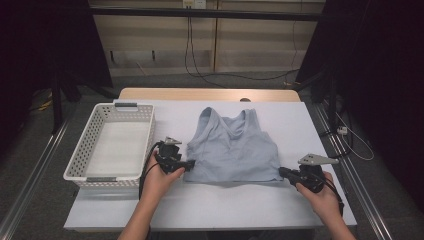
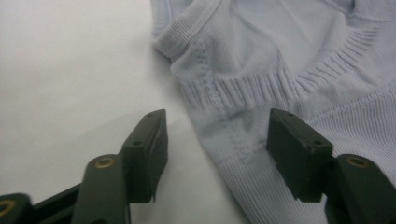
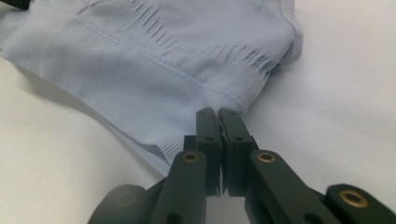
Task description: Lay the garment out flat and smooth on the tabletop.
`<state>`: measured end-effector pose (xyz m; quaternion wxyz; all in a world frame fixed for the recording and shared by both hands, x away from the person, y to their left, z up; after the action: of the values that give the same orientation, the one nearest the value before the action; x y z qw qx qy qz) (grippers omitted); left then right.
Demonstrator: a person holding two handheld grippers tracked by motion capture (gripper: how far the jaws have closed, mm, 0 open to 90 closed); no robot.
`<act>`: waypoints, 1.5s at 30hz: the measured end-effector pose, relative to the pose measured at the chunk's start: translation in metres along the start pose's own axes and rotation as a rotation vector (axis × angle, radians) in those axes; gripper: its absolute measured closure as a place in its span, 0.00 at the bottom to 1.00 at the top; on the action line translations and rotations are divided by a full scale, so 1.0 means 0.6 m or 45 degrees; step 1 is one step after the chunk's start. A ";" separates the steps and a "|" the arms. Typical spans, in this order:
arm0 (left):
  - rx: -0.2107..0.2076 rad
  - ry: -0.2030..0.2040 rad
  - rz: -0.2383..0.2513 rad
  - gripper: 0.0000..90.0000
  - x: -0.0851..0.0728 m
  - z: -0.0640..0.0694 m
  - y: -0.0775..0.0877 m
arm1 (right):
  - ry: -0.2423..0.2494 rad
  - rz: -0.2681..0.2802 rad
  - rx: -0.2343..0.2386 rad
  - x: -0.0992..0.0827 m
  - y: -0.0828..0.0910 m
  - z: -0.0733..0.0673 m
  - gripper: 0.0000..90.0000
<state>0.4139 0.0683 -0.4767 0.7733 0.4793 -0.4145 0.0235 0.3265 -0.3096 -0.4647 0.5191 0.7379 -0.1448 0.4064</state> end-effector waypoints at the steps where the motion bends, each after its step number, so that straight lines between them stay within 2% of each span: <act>1: -0.001 -0.003 -0.002 0.48 0.000 0.001 -0.001 | -0.004 -0.004 -0.002 -0.001 -0.001 0.000 0.98; 5: 0.005 -0.026 -0.010 0.51 0.000 0.001 -0.002 | 0.004 -0.001 -0.006 -0.003 -0.003 -0.001 0.98; 7: -0.005 -0.016 -0.012 0.55 0.000 0.004 -0.002 | 0.001 -0.004 0.000 -0.004 -0.005 -0.002 0.98; 13: -0.032 -0.008 -0.036 0.74 0.001 0.010 -0.004 | 0.012 -0.013 -0.002 -0.006 -0.007 -0.003 0.98; 15: -0.075 0.020 -0.050 0.83 0.000 0.010 -0.004 | 0.018 -0.020 -0.004 -0.007 -0.009 -0.005 0.98; 20: -0.075 0.006 -0.065 0.94 0.005 0.015 0.001 | 0.019 -0.015 -0.008 -0.007 -0.009 -0.005 0.98; 24: -0.082 0.007 -0.069 0.96 0.008 0.014 0.011 | 0.017 -0.008 -0.007 -0.006 -0.008 -0.004 0.98; 27: -0.089 0.029 -0.066 0.96 0.010 0.013 0.021 | 0.023 -0.002 -0.006 -0.005 -0.007 -0.005 0.98; 35: -0.099 0.022 -0.092 0.97 0.009 0.017 0.039 | 0.020 0.014 0.009 -0.002 0.004 -0.007 0.98; 41: -0.133 0.027 -0.082 0.97 0.004 0.019 0.059 | 0.021 0.031 0.035 0.004 0.021 -0.011 0.98; 45: -0.137 0.017 -0.083 0.97 -0.001 0.022 0.067 | 0.054 0.006 0.036 0.000 0.024 -0.019 0.98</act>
<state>0.3877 0.0800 -0.4452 0.8011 0.4501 -0.3940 -0.0208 0.3123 -0.3056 -0.4536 0.5108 0.7360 -0.1298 0.4250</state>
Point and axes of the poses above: each handheld gripper's, and its own axes: y roughly backward along the jaws, x roughly out of its top, z roughly to its right, the point moved 4 cm from there along -y, roughly forward along the jaws, and after that the axes turned 3 degrees about -y, right-handed, at the moved point
